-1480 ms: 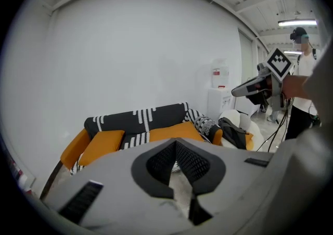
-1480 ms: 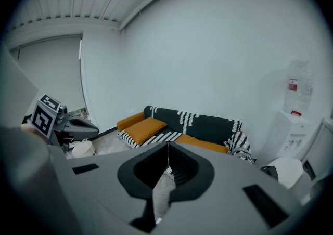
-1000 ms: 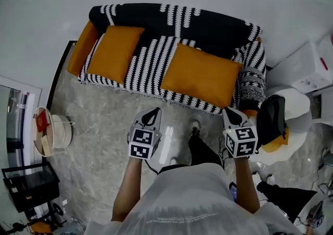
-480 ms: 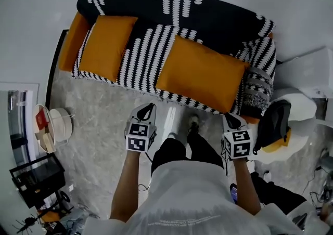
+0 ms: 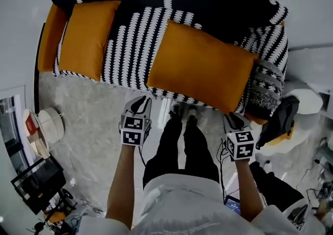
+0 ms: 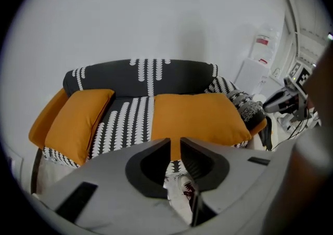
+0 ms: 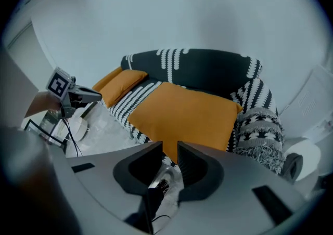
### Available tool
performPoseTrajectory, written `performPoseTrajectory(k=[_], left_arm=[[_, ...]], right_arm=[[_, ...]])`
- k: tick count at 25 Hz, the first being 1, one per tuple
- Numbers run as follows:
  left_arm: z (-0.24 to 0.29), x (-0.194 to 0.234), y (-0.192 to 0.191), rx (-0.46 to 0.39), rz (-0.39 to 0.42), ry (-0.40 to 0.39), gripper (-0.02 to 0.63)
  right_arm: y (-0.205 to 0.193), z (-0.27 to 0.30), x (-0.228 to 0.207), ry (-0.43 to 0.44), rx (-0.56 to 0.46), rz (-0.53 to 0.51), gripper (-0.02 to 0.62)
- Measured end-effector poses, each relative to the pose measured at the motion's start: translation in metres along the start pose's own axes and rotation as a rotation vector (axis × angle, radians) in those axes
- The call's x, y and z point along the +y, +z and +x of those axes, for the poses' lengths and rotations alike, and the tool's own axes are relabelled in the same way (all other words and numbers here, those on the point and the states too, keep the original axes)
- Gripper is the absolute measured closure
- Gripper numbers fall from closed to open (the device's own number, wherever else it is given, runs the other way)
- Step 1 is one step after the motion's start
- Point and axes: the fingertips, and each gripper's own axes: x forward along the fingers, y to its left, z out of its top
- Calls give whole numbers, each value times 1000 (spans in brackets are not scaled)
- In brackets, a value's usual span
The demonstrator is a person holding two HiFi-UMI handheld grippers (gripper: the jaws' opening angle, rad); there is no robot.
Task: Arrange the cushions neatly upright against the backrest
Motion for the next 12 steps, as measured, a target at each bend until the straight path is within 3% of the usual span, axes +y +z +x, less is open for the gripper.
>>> performPoseTrajectory(k=[7, 12], left_arm=[[88, 36, -52, 71, -36, -2, 490], [138, 64, -79, 103, -93, 9, 468]], right_arm=[[-56, 67, -34, -77, 75, 69, 484], [-75, 107, -64, -144, 108, 70, 468]])
